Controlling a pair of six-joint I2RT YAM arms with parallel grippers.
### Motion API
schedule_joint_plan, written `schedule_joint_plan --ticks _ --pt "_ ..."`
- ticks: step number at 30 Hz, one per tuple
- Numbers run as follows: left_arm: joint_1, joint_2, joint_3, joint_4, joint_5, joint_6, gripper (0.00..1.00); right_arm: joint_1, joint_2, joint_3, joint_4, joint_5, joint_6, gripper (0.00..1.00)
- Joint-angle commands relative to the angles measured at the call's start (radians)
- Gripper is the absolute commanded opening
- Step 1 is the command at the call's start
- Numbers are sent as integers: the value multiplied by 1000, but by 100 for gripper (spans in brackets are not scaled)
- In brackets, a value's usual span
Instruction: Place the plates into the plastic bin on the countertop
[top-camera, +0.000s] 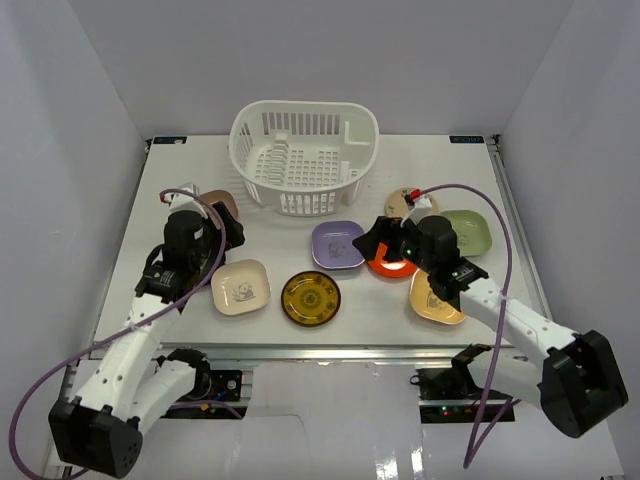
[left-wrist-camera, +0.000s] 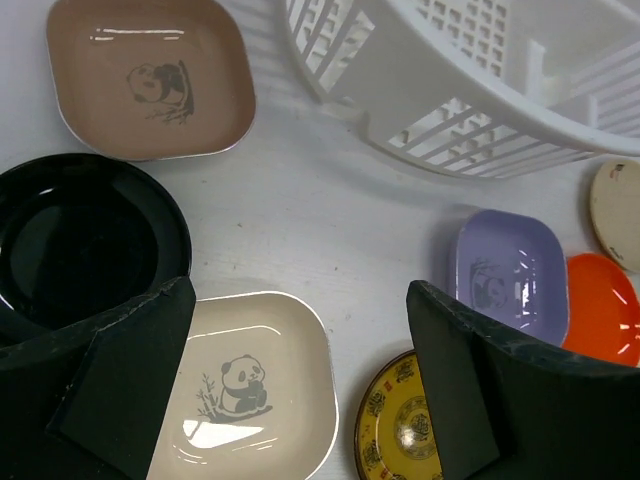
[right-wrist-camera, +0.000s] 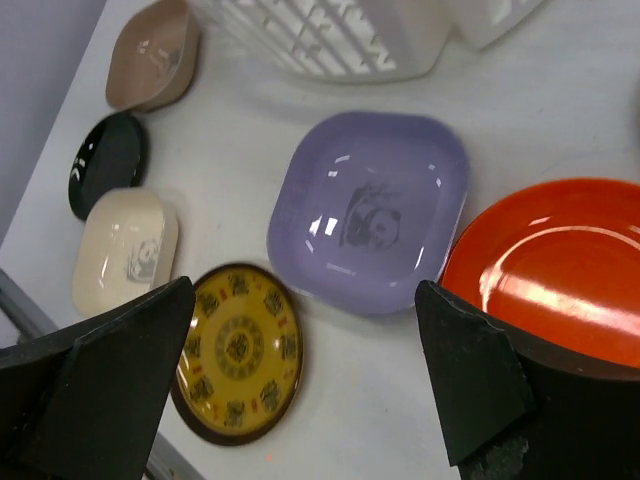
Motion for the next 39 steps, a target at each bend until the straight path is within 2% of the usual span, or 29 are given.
schedule_joint_plan --ticks 1,5,9,10,12,16,18,22,26,30,36,39 --pt "8 89 61 -48 -44 -35 98 45 -97 -59 -14 -13 -53 97" --pt "23 141 89 -49 -60 -58 98 85 -179 -98 -55 1 -78 100" --pt "100 226 125 -57 -41 -56 98 122 -223 -131 -77 45 -86 100" --pt "118 253 136 -66 -29 -58 98 122 -228 -147 -68 47 -84 96" --pt "179 311 167 -69 5 -64 98 125 -228 -150 -71 47 -83 93" --pt "299 518 247 -86 29 -64 98 158 -206 -156 -69 33 -72 83" --pt "339 572 273 -83 14 -66 98 204 -194 -156 -69 38 -66 82" --pt "413 681 310 -53 55 -78 95 306 -144 -158 -49 81 -49 78" --pt "433 811 349 6 86 -57 87 395 -85 -150 -39 182 -47 77" --pt "434 909 420 26 135 -53 79 413 1 -138 -14 206 -34 77" --pt "441 1014 506 33 124 -21 70 435 186 -66 1 236 -11 82" --pt "448 1060 529 32 140 -18 68 435 252 -41 0 233 5 82"
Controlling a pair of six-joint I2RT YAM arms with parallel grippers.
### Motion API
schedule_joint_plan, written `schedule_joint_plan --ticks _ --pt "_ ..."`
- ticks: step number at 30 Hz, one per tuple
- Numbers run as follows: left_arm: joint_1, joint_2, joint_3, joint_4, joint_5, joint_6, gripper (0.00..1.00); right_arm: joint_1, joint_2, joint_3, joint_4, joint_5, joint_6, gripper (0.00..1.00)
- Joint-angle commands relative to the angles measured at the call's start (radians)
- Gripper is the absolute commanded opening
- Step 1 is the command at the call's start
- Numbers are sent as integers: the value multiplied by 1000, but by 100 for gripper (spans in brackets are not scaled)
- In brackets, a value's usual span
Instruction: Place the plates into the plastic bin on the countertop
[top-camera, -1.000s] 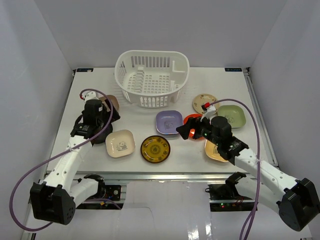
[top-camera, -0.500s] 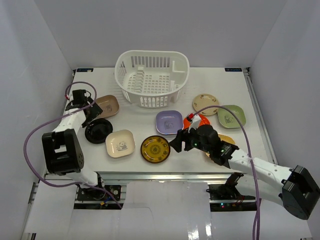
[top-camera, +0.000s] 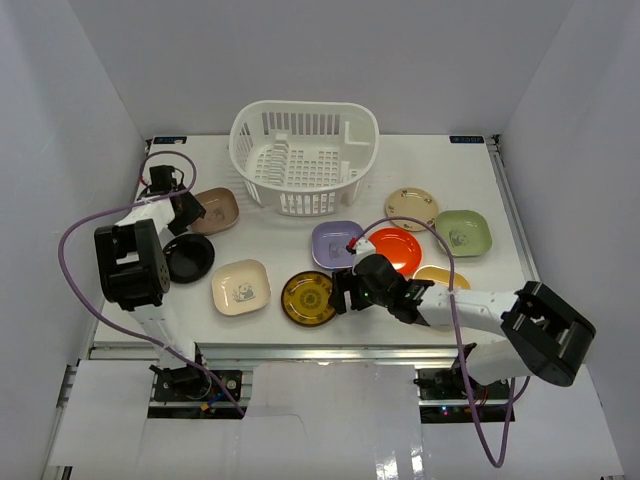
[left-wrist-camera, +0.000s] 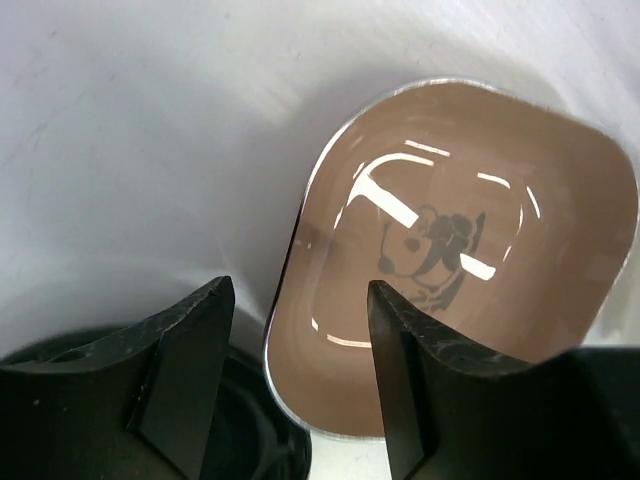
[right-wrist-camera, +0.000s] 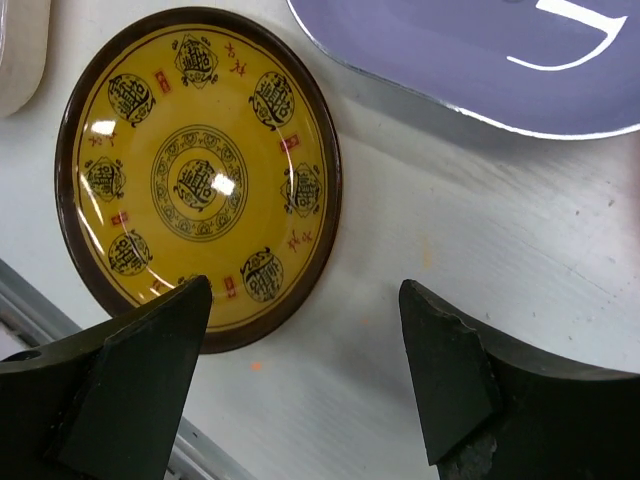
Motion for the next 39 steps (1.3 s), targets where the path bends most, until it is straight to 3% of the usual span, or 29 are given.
schedule_joint_plan --ticks 1,7,10,11,13,17,22,25,31,33,36,37,39 --pt "11 36 45 14 26 17 66 6 52 62 71 28 41 82" --pt "18 79 67 20 39 15 56 6 114 33 143 15 131 79" --pt "19 84 79 26 57 20 32 6 140 26 167 31 168 73" --pt "21 84 79 28 57 15 11 7 148 21 183 29 184 72" --pt "22 67 62 35 54 -2 0 6 166 20 194 28 197 67" --pt "24 -66 10 74 0 -29 0 6 187 4 217 37 234 56" --pt "24 -273 -79 98 -98 -92 0 7 168 -30 238 80 273 29" --pt "24 -434 -163 138 -83 -146 0 6 125 -63 241 113 288 8" --pt "1 -726 -245 291 65 -235 0 7 -120 -140 194 121 265 8" --pt "-36 -725 -168 319 126 -226 0 7 -232 -137 169 95 234 8" --pt "-165 -575 -13 261 138 -171 0 9 -351 -91 90 103 190 8" --pt "-259 -524 93 244 123 -119 0 9 -371 -70 68 121 178 8" --pt "-313 -360 198 183 80 -80 0 6 -405 1 2 147 118 8"
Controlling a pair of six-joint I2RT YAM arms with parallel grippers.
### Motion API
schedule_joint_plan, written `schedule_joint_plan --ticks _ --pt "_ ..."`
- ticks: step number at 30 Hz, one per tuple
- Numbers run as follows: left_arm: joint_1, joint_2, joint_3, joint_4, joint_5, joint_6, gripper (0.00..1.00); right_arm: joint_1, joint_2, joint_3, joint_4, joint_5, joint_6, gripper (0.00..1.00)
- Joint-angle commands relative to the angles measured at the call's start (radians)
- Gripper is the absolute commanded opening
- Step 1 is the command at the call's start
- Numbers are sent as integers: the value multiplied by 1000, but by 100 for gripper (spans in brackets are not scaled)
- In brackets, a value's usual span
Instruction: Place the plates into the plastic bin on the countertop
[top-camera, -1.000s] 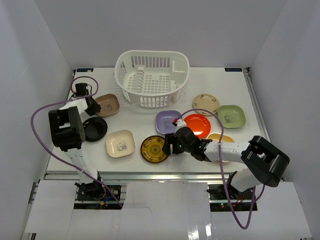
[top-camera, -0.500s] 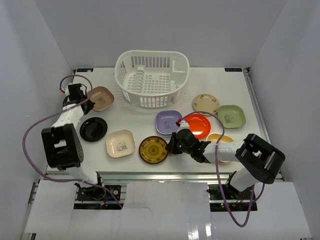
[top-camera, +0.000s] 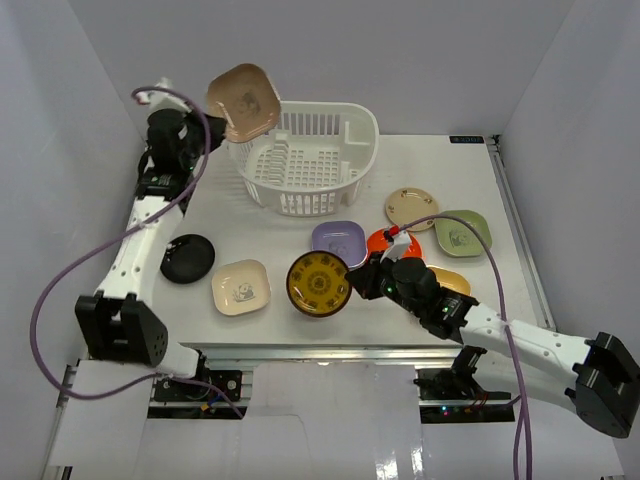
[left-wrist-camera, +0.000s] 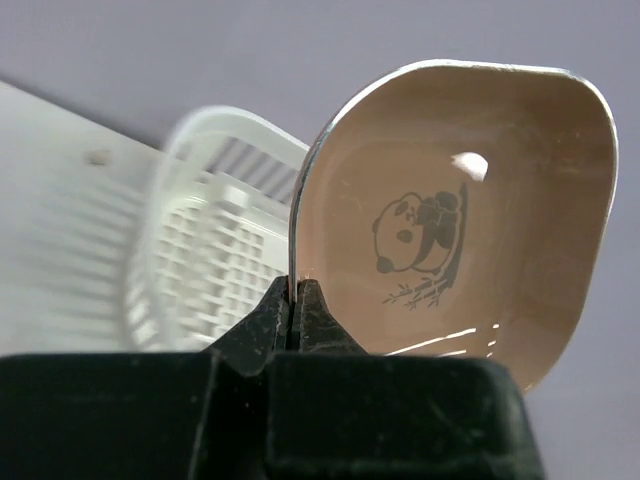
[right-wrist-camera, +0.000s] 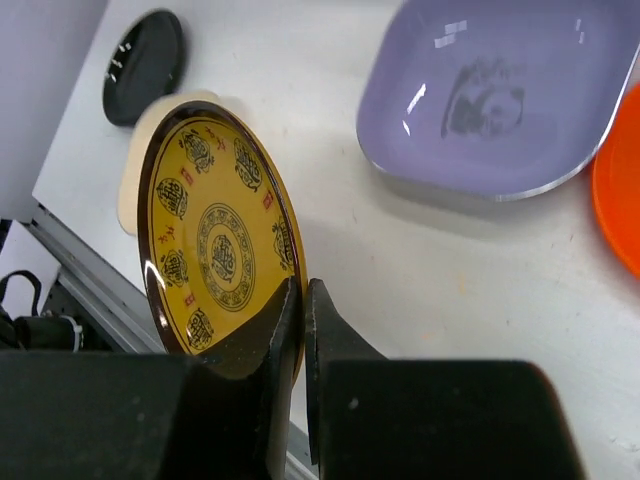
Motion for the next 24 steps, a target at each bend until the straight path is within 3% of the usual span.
schedule_joint_plan --ticks 1,5,11,15,16,19,24 --pt "-114 212 162 -89 26 76 0 3 -48 132 -73 73 -97 8" --pt "-144 506 420 -210 81 102 0 -30 -62 285 -139 136 -179 8" --pt "-176 700 560 -301 106 135 0 -177 -44 447 -195 156 -271 8" --pt "-188 762 608 -325 161 148 43 -327 85 586 -192 78 -290 8" --pt "-188 748 611 -325 179 148 65 -346 161 652 -190 67 -293 8" --pt "-188 670 651 -321 179 151 93 -404 286 797 -190 19 -296 8" --pt "-188 454 651 -319 181 151 98 -430 551 1026 -187 -22 -310 8"
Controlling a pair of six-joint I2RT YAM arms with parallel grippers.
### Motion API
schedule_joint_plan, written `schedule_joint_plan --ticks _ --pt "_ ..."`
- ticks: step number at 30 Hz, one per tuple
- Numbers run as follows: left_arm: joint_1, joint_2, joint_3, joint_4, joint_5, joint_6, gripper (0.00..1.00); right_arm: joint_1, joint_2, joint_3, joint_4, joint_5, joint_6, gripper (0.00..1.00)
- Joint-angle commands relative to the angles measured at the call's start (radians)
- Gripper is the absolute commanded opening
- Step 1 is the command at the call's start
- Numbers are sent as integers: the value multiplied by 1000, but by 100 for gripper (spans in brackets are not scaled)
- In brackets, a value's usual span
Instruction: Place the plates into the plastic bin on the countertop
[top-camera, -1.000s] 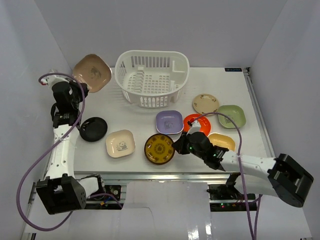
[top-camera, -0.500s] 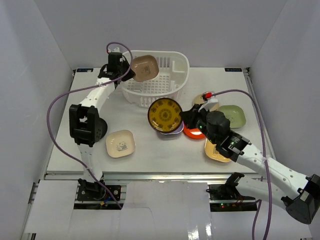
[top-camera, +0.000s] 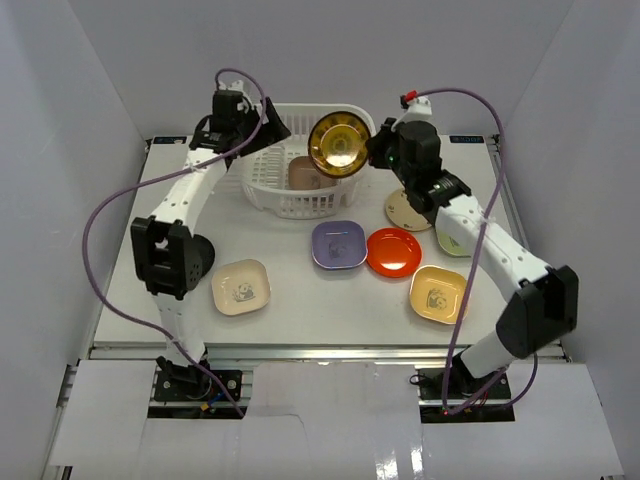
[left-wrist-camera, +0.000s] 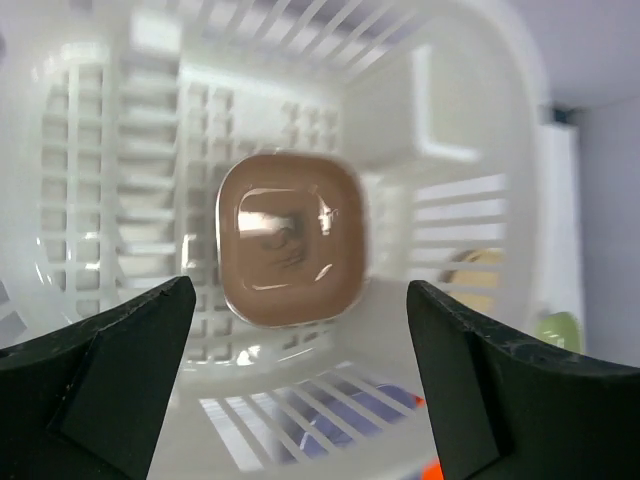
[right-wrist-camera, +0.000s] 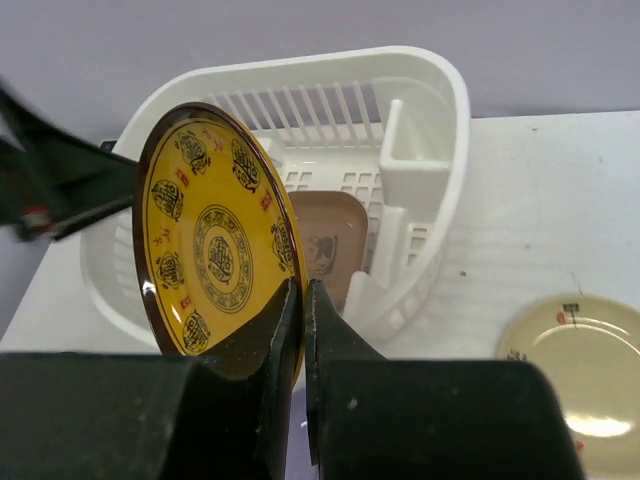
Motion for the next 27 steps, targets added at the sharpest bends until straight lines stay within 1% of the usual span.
schedule_joint_plan --ticks 1,2,4,5,6,7,8,9,11,12,13,14,15,18,19,20,21,22,23,25,27 --pt "-2 -314 -51 35 15 17 98 -9 156 160 39 -66 -22 8" --pt "-2 -437 -122 41 2 20 98 -12 192 224 34 -72 -20 8" --pt "-2 -579 -296 71 -56 18 98 -14 254 274 27 -89 -3 8" --pt "-2 -648 -487 76 -77 4 98 -14 313 294 28 -97 1 8" --pt "0 -779 -578 76 -108 1 98 -15 345 336 24 -109 11 8" --pt "3 -841 -748 64 -117 0 98 -15 408 361 14 -121 17 8" --pt "4 -898 -821 43 -131 -23 98 -15 439 387 8 -130 17 8" --pt "9 -999 -886 12 -187 -35 98 -15 468 427 -25 -146 20 8" --pt "12 -1078 -1011 -98 -229 -77 98 -15 554 468 -39 -172 40 8" --pt "14 -1140 -1041 -144 -254 -101 97 -15 583 532 -55 -213 46 8" --pt "15 -1165 -1062 -224 -289 -124 95 -14 638 563 -91 -228 61 8" --pt "15 -1182 -1081 -265 -312 -181 93 -14 658 605 -101 -235 69 8" --pt "15 -1196 -1078 -355 -352 -209 92 -12 690 617 -108 -267 72 8" --pt "17 -1182 -1066 -445 -374 -236 96 -11 712 628 -110 -258 90 19" --pt "17 -1166 -1069 -468 -378 -243 96 -9 713 625 -114 -253 92 24" --pt "17 -1152 -1076 -473 -366 -238 96 -9 709 616 -119 -249 90 40" --pt "17 -1135 -1090 -490 -358 -240 96 -9 703 608 -118 -223 90 47" --pt "17 -1095 -1102 -490 -345 -235 96 -11 692 602 -119 -218 86 61" --pt "17 -1072 -1118 -488 -317 -229 96 -11 684 602 -130 -216 72 67" --pt "24 -1017 -1150 -497 -312 -223 96 -11 643 599 -141 -218 49 74" --pt "32 -940 -1162 -505 -292 -217 93 -9 599 578 -147 -218 9 76"
